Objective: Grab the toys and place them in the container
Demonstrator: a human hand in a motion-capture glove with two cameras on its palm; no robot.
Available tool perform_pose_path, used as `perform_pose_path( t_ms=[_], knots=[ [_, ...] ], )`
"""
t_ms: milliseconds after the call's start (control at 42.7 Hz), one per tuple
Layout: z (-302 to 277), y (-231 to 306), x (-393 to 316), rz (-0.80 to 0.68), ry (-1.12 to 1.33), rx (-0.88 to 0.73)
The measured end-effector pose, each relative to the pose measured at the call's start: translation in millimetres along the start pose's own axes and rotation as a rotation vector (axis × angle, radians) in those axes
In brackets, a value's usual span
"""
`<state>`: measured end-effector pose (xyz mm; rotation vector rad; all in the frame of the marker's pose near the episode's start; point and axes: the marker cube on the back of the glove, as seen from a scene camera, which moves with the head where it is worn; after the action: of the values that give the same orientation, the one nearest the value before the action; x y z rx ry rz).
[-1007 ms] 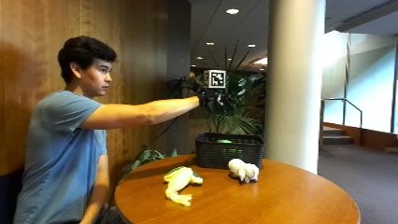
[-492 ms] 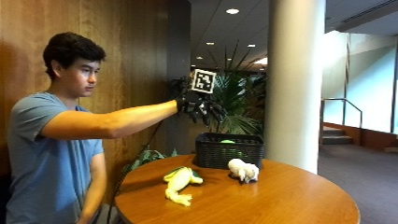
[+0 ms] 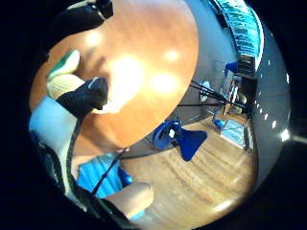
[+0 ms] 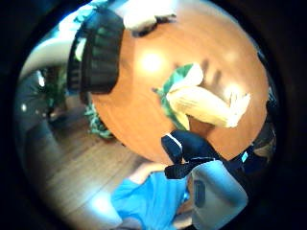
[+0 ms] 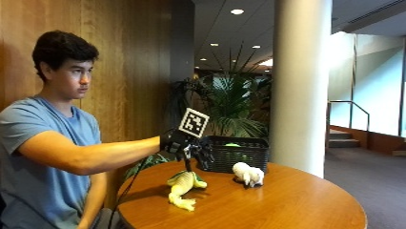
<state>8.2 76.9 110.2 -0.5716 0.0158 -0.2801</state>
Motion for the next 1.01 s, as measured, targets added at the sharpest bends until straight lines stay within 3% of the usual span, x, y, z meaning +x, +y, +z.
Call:
perform_pose_path(
  t_ms=[117, 468, 773, 1007],
  knots=[
    [33, -16, -11, 0.172, -0.013, -0.070],
    [109, -40, -30, -0.028, -0.112, -0.113],
    [111, -29, -42, -0.007, -0.263, -0.033],
    [104, -26, -51, 0.045, -0.175, 0.117]
  ],
)
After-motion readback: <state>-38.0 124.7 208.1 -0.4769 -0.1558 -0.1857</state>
